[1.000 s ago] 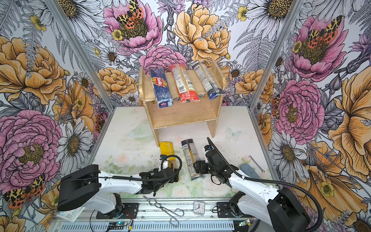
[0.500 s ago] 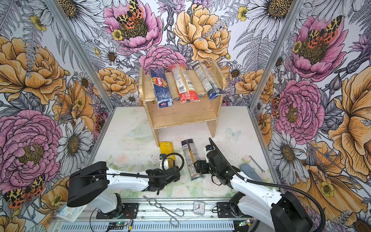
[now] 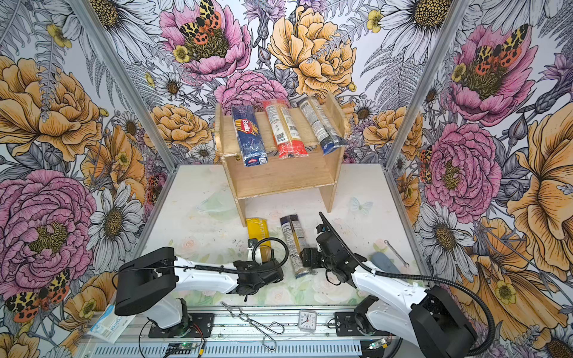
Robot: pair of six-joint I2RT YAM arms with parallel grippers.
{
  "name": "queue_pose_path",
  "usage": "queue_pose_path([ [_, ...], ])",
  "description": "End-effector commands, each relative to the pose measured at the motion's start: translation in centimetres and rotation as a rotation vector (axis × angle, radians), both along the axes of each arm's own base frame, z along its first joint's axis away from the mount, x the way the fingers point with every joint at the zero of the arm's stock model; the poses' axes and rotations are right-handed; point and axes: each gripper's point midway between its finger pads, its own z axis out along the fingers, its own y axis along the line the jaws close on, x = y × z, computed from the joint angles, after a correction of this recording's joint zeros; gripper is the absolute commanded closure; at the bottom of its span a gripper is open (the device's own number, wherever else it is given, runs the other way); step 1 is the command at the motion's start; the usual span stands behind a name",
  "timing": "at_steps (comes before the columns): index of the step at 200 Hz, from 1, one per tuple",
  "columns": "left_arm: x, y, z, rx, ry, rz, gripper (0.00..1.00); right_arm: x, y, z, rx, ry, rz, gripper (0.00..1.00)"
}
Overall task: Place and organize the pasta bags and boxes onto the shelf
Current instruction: 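Close the left gripper around the yellow PASTATIME pack's middle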
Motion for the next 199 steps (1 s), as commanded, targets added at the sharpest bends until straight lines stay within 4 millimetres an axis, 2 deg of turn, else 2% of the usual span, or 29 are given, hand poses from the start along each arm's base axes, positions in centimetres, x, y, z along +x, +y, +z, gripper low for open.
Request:
queue_pose_path([
  [1,-2.4,2.9,-2.8,0.131,0.120,-0.012,0.01,1.0,0.5,1.6,0.018,-0.049,-0.013,0.16],
  [23,-2.7,2.7,-2.8,0.138,0.120,-0.040,0.01,1.1,0.5,2.0,0.024,-0.067,-0.010,0.16],
  [59,-2.8,0.5,-3.5,0.160,0.158,-0.134,0.01,1.0,0.3,2.0,0.022,-0.073,-0.012,0.16],
  [78,-2.9,0.1,-3.9,0.161,0.171,-0.135,0.01,0.9,0.2,2.0,0.028,-0.076,-0.020,0.16],
  [147,-3.3,0.9,-4.2,0.160,0.183,-0.118,0.01,0.9,0.0,2.5,0.038,-0.093,-0.033,0.16],
  [176,-3.4,1.5,-4.3,0.159,0.184,-0.110,0.13,1.1,0.2,2.4,0.035,-0.084,-0.031,0.17],
  [199,-3.6,1.9,-4.4,0.162,0.187,-0.106,0.16,1.1,0.3,2.3,0.035,-0.076,-0.029,0.17],
])
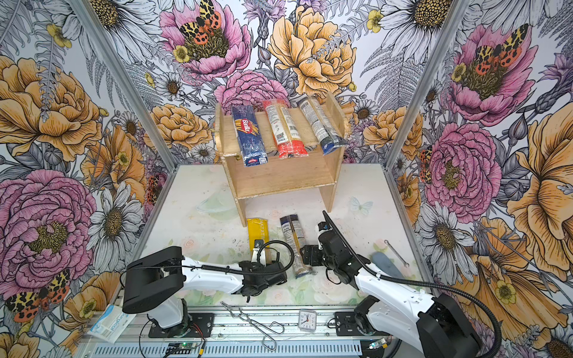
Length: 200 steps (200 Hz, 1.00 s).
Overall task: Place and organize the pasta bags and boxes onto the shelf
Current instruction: 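Close the left gripper around the yellow PASTATIME pack's middle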
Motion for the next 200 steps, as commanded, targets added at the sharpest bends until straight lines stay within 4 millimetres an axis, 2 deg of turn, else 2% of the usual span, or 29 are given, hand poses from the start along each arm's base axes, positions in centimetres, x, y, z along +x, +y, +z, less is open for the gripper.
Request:
queue_pose_path([
  [1,-3.3,2.5,-3.9,0.085,0.185,-0.026,0.16,0.7,0.4,0.7,0.008,-0.021,-0.011,0.17],
  [17,-3.4,2.6,-4.0,0.088,0.185,-0.031,0.22,0.7,0.5,0.9,0.017,-0.019,-0.015,0.18],
  [36,-3.5,2.3,-3.9,0.083,0.179,-0.045,0.34,0.8,0.4,1.2,0.029,-0.023,-0.029,0.18],
  [60,-3.5,2.1,-3.8,0.068,0.167,-0.059,0.37,0.8,0.3,1.2,0.033,-0.021,-0.049,0.18],
  [112,-3.2,1.6,-3.6,0.052,0.137,-0.086,0.55,1.5,0.6,0.9,0.026,0.012,-0.070,0.19],
  [168,-3.1,1.7,-4.1,0.050,0.142,-0.088,0.65,1.7,0.3,0.8,0.019,0.009,-0.098,0.20],
  [200,-3.1,1.6,-4.0,0.047,0.142,-0.092,0.76,1.5,0.2,0.7,0.019,0.011,-0.097,0.20],
])
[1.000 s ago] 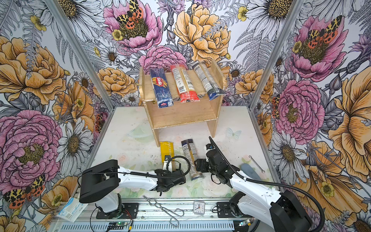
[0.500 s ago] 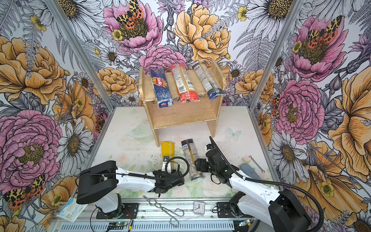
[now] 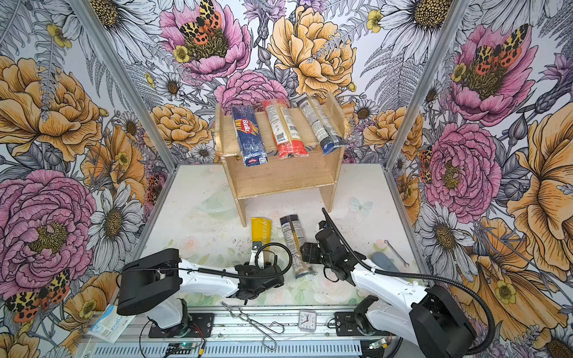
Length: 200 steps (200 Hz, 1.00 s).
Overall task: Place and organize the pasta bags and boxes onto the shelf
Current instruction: 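Close the left gripper around the yellow PASTATIME pack's middle, then lift the yellow pack with the left gripper, tilting its yellow end upward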
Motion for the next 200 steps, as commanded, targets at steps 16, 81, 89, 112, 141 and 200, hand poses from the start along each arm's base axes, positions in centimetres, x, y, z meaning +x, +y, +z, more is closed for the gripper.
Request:
queue_pose_path([
  [16,-3.0,1.2,-4.0,0.064,0.187,-0.066,0.86,0.8,0.3,1.2,0.015,-0.038,-0.018,0.20],
  [81,-2.7,0.3,-3.3,0.075,0.171,-0.088,1.00,0.7,0.0,1.3,0.013,-0.048,-0.022,0.20],
  [89,-2.6,0.2,-2.9,0.070,0.158,-0.089,1.00,0.6,0.0,1.4,0.014,-0.049,-0.022,0.20],
  [112,-2.4,0.0,-1.6,0.050,0.123,-0.094,1.00,0.5,0.0,1.3,0.015,-0.048,-0.020,0.20],
  [141,-2.2,-0.4,0.0,0.046,0.102,-0.118,1.00,0.6,0.0,1.5,0.018,-0.053,-0.022,0.20],
  [200,-2.4,-0.9,4.3,-0.010,0.035,-0.160,1.00,1.3,0.5,3.0,0.023,-0.083,-0.006,0.20],
])
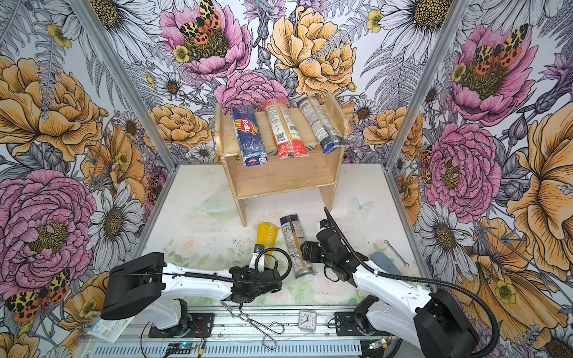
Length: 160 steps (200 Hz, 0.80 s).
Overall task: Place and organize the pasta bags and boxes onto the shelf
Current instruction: 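Lift the yellow pack with the left gripper, tilting its yellow end upward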
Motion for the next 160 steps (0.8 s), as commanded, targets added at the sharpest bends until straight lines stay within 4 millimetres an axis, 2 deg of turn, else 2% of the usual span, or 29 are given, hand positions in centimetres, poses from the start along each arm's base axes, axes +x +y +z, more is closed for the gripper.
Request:
queue_pose_path([
  [1,0.1,-0.6,2.5,-0.044,-0.026,-0.034,1.00,1.1,0.6,2.1,0.011,-0.050,0.003,0.20],
  [29,0.2,-0.8,5.1,-0.100,-0.064,-0.057,1.00,1.9,1.0,2.0,-0.017,-0.044,0.017,0.20],
  [58,0.4,0.8,6.7,-0.137,-0.107,-0.028,1.00,3.0,1.5,1.8,-0.057,-0.044,0.046,0.20],
  [86,0.3,2.6,6.6,-0.177,-0.123,0.028,1.00,3.7,1.6,1.3,-0.073,-0.029,0.046,0.20],
  [112,0.1,3.7,5.1,-0.165,-0.111,0.065,1.00,4.0,1.4,1.0,-0.083,-0.023,0.032,0.20],
  [138,0.2,3.4,4.7,-0.126,-0.111,0.050,1.00,3.9,1.4,0.7,-0.088,-0.013,0.029,0.20],
  [160,0.6,2.4,5.4,-0.101,-0.124,0.017,1.00,3.8,1.0,0.4,-0.095,-0.008,0.015,0.20],
])
